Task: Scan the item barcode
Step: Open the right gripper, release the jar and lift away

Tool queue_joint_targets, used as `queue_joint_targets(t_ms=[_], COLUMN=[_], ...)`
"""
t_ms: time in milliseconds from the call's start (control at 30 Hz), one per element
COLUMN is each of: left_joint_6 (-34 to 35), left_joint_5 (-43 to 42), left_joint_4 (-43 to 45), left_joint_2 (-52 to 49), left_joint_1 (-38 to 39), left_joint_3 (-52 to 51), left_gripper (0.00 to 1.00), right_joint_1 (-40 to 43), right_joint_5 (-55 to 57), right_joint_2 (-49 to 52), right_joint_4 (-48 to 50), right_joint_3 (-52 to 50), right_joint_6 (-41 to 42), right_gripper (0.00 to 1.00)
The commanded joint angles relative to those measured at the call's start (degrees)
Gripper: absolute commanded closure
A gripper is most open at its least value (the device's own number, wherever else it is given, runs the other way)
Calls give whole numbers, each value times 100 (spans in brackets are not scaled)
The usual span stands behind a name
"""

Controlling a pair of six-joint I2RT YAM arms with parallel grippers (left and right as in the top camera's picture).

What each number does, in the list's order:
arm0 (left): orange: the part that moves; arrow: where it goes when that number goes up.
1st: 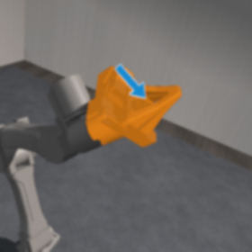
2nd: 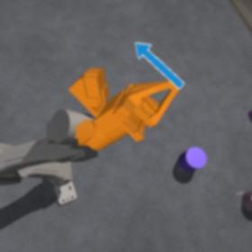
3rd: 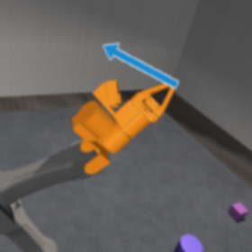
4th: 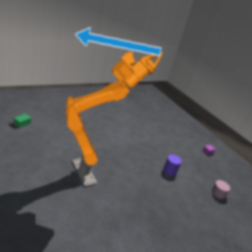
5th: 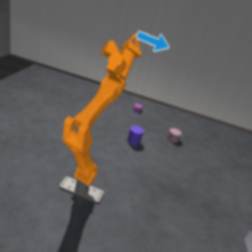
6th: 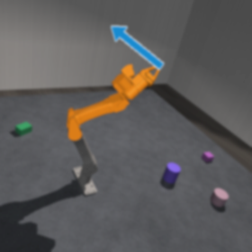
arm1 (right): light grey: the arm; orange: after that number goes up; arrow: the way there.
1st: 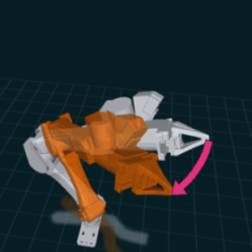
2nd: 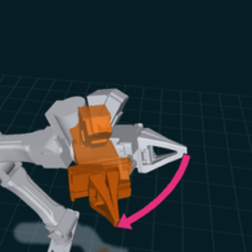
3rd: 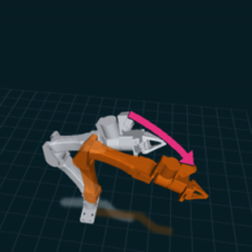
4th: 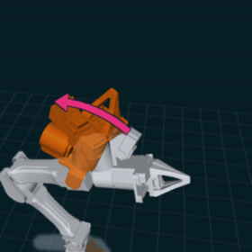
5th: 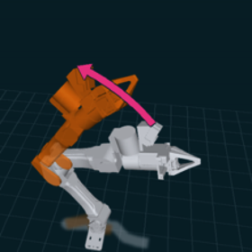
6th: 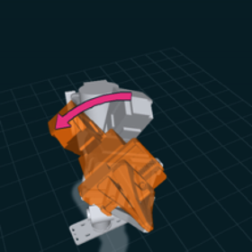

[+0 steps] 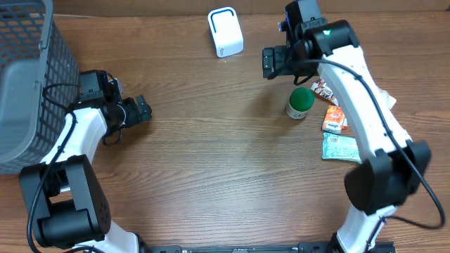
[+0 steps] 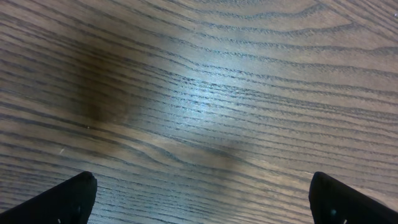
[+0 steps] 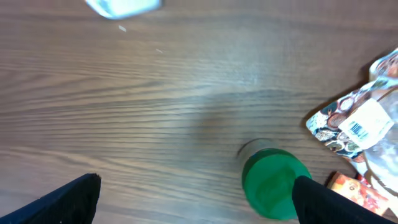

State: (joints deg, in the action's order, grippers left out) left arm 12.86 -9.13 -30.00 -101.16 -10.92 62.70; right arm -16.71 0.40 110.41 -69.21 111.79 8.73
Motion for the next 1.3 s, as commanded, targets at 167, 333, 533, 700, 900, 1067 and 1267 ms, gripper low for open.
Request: queue_joint_targets(t_ms=[167,333,533,700,900,1067,1267], left_joint_6=[-109,-109,-109,-109,-109,-109,-109], left_joint_5=[74,76,76,74,76,76,76], left_joint_4=[20,20,20,20,20,20,20], left_joint_2=[-35,-35,-35,-35,-35,-35,-35], left_joint_1=[-31,-31,-31,-31,-31,-31,-31], left_joint_3=[79,79,79,79,79,79,79], left_gripper=[0,0,0,0,0,0,0], right_joint_1=[-33,-33,-33,-33,-33,-33,-33], right_joint_5=[11,9,9,9,11,20,205], right_joint_2=[-1134,-1803,-2697,-3508,-4334,-4898,-5543], right_joint_4=[15,15,13,11,-33,-258,-553], right_joint_3=[68,68,68,68,68,68,22], right_joint_6=[-37,-37,-37,-37,-37,-44,-39], right_gripper=[0,0,0,0,0,0,0])
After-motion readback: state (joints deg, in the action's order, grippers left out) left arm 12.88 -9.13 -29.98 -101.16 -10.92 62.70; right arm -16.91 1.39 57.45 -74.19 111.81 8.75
